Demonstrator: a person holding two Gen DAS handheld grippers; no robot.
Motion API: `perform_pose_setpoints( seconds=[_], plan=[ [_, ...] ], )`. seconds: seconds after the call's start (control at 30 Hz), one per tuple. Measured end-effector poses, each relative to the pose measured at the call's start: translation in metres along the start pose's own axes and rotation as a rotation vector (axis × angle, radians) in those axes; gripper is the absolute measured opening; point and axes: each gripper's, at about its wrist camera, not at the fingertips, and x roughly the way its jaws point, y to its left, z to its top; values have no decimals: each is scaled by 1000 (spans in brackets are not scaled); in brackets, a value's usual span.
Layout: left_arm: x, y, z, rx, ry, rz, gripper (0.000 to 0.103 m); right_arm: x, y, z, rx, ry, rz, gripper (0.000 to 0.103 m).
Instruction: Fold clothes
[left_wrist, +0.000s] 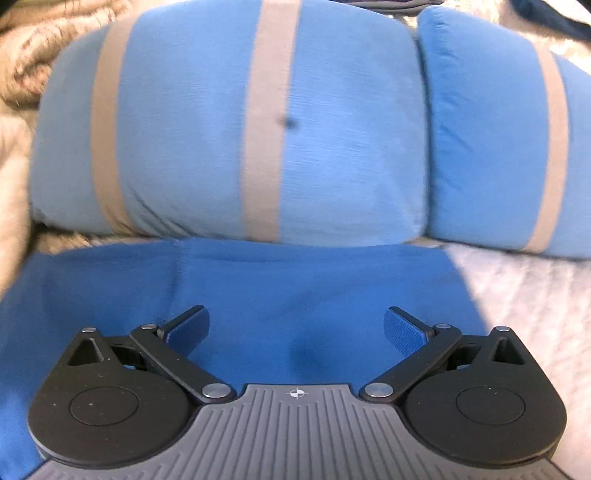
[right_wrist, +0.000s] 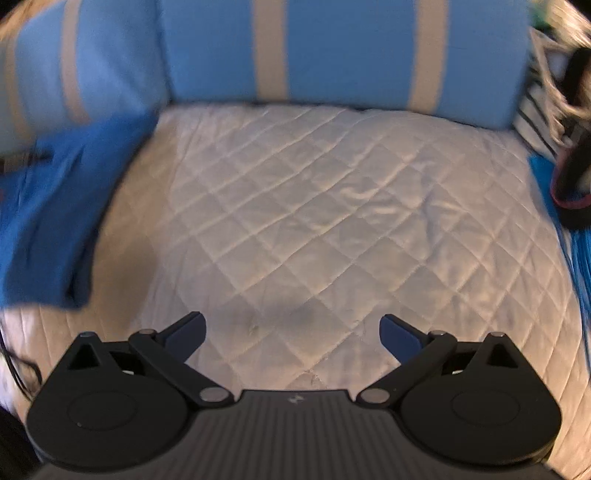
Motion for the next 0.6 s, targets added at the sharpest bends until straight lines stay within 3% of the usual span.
perform_pose_setpoints(
  seconds=[0.17, 0.33, 0.5, 0.6],
  plan=[
    [13, -38, -11, -3, 48, -54, 103, 22, -2, 17, 13, 17, -41, 103],
    [44, -57, -33, 34, 61, -18, 103, 47, -24, 34, 7, 2, -132, 103],
    [51, -60, -43, 38, 15, 6, 103, 78, -55, 33, 64, 33, -177, 103],
    [49, -58, -46, 31, -5, -1, 103, 83, -60, 24, 78, -46, -169, 103]
  ],
)
